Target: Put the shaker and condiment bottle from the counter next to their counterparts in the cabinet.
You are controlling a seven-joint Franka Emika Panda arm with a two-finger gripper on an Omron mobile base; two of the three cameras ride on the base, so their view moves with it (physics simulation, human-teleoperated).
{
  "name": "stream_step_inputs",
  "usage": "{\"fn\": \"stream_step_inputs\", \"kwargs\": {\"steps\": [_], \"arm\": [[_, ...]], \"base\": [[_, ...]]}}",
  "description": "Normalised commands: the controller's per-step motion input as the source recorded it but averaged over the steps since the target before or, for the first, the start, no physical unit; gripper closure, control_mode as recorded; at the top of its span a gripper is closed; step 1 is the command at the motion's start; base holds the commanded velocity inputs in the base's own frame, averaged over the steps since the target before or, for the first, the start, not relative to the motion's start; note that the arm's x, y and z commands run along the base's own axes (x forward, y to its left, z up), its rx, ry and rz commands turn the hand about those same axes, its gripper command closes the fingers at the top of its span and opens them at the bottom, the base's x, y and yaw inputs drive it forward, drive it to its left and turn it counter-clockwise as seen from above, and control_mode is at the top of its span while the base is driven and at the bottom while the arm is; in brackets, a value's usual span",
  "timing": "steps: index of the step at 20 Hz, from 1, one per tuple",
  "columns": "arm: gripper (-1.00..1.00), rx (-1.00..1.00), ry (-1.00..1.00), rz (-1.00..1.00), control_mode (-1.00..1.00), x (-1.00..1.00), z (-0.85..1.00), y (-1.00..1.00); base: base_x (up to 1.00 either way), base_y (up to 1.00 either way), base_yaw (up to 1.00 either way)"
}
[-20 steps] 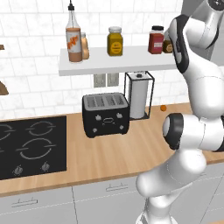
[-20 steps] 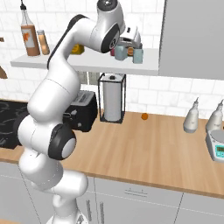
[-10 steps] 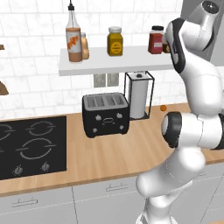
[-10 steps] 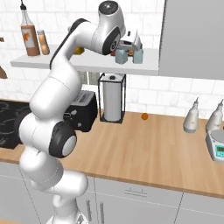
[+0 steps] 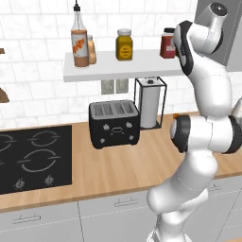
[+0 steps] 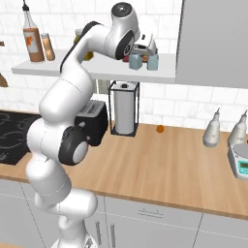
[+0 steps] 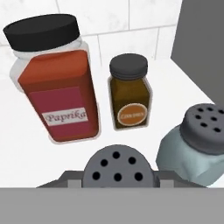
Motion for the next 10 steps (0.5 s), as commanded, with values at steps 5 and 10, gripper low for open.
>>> {"fn": "stream_step_inputs", "kwargs": {"steps": [5,10], "arm": [[1.0,0.0,0.0,0.0,-1.0,0.26,-0.04,-0.06],[1.0,0.0,0.0,0.0,-1.0,0.21,-0.1,-0.02]], "base": [[0.0,0.0,0.0],[0.0,0.0,0.0]]}}
